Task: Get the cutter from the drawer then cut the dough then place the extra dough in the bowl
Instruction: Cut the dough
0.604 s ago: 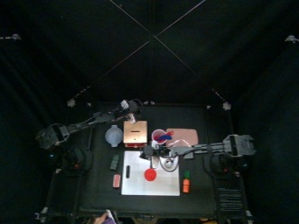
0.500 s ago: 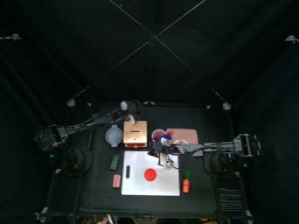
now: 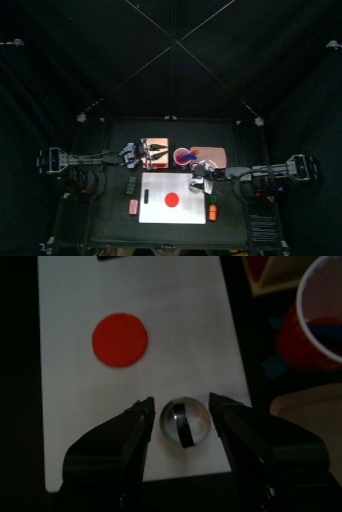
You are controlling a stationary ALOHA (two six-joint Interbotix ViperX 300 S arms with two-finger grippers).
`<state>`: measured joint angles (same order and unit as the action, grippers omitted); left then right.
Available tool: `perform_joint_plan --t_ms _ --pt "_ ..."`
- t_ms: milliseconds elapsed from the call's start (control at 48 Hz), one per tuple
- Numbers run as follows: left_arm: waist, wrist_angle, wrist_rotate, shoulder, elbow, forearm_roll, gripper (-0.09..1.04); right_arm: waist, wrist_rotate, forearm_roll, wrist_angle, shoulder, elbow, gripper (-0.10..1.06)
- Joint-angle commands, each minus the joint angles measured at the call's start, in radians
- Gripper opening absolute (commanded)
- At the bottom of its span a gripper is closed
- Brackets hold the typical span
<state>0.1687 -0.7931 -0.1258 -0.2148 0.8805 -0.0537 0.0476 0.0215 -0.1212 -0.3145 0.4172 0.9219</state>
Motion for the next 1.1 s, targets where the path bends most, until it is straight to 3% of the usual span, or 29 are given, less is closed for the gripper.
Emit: perform_joint_plan --t_ms 21,333,729,1104 --pt "-0.041 -0.015 -0.011 -0.014 0.006 -0.075 0.68 0.005 -0.003 0.017 -0.008 0.006 -0.003 0.83" --pt "-0.123 -0.025 -0.140 -0.005 0.040 -0.110 0.68 -0.006 -0.005 0.083 -0.009 -0.064 -0.006 0.83" --pt "-0.156 -0.025 -0.143 0.011 0.063 -0.192 0.68 -0.034 -0.008 0.107 0.015 -0.146 -0.029 0.81" --pt "-0.158 -0.025 -0.143 0.011 0.092 -0.212 0.68 -0.048 -0.017 0.109 0.014 -0.175 -0.060 0.62"
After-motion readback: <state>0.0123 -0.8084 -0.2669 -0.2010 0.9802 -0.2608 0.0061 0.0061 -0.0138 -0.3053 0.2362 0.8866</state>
